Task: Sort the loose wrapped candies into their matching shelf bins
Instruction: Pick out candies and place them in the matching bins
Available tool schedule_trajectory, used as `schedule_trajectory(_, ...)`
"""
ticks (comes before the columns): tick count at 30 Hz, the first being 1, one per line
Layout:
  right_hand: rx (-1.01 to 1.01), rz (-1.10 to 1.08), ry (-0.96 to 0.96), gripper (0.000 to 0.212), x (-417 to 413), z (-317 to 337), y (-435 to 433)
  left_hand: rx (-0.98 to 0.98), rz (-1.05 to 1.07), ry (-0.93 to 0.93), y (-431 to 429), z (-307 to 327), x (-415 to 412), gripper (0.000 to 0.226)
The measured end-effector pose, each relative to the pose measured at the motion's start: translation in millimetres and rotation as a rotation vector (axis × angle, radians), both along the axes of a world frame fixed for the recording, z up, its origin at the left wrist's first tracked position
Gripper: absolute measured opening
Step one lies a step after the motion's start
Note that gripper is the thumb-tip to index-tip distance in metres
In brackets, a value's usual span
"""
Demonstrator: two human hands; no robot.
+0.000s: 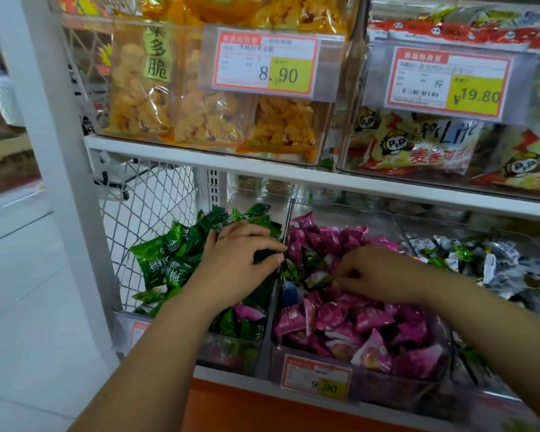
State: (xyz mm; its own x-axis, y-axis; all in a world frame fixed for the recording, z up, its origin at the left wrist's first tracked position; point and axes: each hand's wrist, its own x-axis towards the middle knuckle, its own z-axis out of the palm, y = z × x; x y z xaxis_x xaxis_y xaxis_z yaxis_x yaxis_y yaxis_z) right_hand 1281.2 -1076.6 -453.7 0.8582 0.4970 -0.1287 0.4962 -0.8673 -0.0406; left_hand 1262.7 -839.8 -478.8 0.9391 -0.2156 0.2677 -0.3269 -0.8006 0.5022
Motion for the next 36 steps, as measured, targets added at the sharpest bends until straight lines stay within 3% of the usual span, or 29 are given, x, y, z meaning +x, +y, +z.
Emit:
schedule_trajectory(3, 0.013, -0.020, -0.065, 0.024, 6.7, -1.3, 18.0, -0.012, -0.001, 0.000, 0.0, 0.5, 0.0, 0.022)
schedule_trajectory(6, -0.109, -0.019, -0.052, 0.039, 13.0, -10.9, 33.9, -0.009, 0.000, 0.005, -0.2, 0.5, -0.5, 0.023)
schedule_trajectory(10, -0.058, -0.057, -0.095, 0.025, 17.7, -13.7, 38.6, 0.001, -0.001, 0.000, -0.4, 0.7, -1.2, 0.024)
schedule_trajectory(12, 0.083, -0.117, -0.114, 0.022, 17.3, -13.0, 33.4, -0.016, -0.007, -0.016, 0.0, 0.6, -1.3, 0.023)
schedule_trajectory(15, 0.472, -0.207, -0.150, 0.009, 11.6, -6.6, 23.4, -0.119, -0.035, -0.061, -0.1, 1.9, -0.9, 0.024)
schedule_trajectory(18, 0.855, -0.190, -0.035, 0.004, -3.8, 5.3, 26.2, -0.212, -0.064, -0.070, -4.1, 6.4, -2.5, 0.033)
schedule_trajectory(24, 1.126, -0.152, 0.037, 0.007, -12.6, 7.7, 40.0, -0.469, -0.104, -0.011, -11.4, 13.5, -11.0, 0.010)
schedule_trajectory(26, 0.979, -0.175, -0.004, 0.012, -4.9, 3.9, 37.2, -0.522, -0.036, -0.025, -7.2, 12.8, -10.2, 0.009)
schedule_trajectory(30, 0.446, -0.083, 0.049, 0.031, 16.7, -12.0, 36.9, -0.621, 0.074, -0.059, 0.3, 14.1, -7.7, 0.016)
schedule_trajectory(36, 0.227, -0.051, 0.026, 0.047, 39.2, -22.9, 43.4, -0.627, 0.086, -0.067, 3.3, 16.0, -9.1, 0.012)
